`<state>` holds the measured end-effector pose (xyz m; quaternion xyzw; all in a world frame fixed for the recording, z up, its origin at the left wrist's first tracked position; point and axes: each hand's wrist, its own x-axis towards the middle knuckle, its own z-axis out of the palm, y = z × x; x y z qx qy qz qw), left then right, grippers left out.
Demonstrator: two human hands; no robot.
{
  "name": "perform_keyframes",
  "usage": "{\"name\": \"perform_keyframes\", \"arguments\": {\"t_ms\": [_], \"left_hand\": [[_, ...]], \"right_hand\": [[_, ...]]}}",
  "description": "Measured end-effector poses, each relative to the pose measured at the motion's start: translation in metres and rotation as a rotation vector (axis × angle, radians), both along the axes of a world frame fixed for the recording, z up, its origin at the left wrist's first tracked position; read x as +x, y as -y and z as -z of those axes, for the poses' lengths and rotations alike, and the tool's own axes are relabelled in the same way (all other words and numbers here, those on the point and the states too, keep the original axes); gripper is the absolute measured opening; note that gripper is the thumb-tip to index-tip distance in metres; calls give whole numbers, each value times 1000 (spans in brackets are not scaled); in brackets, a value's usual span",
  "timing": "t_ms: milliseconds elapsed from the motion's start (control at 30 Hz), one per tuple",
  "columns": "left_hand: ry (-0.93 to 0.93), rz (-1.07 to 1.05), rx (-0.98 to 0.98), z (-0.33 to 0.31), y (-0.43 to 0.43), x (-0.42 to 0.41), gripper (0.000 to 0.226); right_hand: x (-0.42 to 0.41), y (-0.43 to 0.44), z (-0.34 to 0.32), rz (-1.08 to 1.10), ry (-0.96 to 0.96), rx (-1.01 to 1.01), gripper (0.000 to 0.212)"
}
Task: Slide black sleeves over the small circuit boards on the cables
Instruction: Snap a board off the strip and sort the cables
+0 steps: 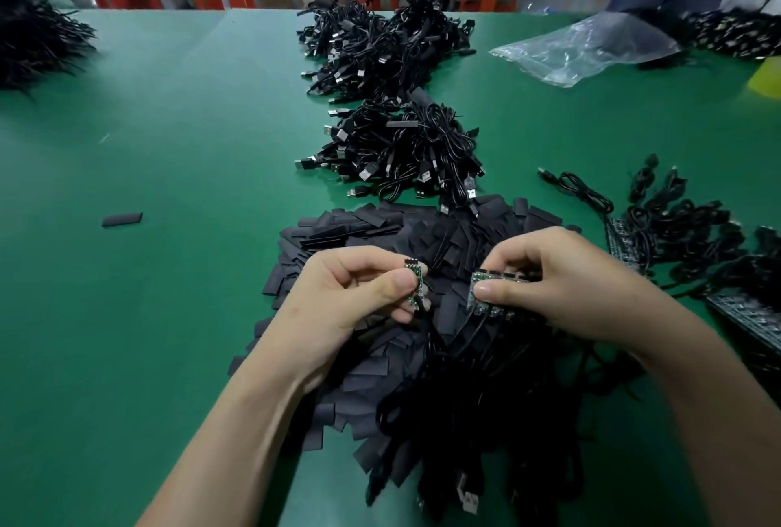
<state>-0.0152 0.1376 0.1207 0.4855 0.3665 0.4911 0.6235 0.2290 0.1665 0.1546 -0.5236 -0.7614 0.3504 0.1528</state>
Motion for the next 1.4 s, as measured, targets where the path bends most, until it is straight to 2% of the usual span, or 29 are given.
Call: {"name": "perform_keyframes", "arguments": {"t_ms": [67, 133, 300, 400, 467, 567, 667, 733, 833, 933, 1033, 1167, 1233, 1333, 1400], "left_hand": [[16, -17, 71, -4, 1, 0, 4], [-24, -52, 135, -7, 3, 2, 9], [-87, -170, 119, -5, 4, 9, 6], [-124, -106, 123, -3, 6, 13, 2], [-99, -64, 102, -4, 8, 16, 7], [-42, -35, 61, -3, 10, 21, 15], [56, -5, 56, -6, 14, 24, 18], [156, 23, 63, -8, 18, 26, 9], [261, 92, 92, -11, 23, 32, 15], [271, 57, 87, -10, 25, 37, 6], [313, -21, 6, -9, 22, 34, 7], [532, -52, -53, -10, 12, 17, 21], [660, -35, -62, -12, 7, 7, 32], [771, -26, -63, -16, 4, -8, 40], [790, -58, -64, -20, 4, -12, 34]], "right_hand": [[6, 4, 0, 39, 49, 34, 17], [6, 10, 0, 30, 14, 54, 15], [8, 25, -13, -79, -392, 81, 6], [9, 31, -20, -109, -615, 77, 21], [10, 32, -24, -105, -695, 95, 31], [14, 34, -28, -48, -787, 112, 36], [11, 37, -32, 47, -804, 147, 25], [9, 37, -34, 115, -748, 188, 18], [7, 37, -32, 211, -599, 196, 29], [8, 38, -31, 235, -547, 216, 27], [12, 38, -31, 180, -640, 168, 14], [19, 39, -29, 146, -788, 150, 6], [26, 39, -27, 165, -847, 148, 14], [38, 39, -25, 217, -923, 89, 43], [43, 41, -26, 197, -990, 39, 43]]}}
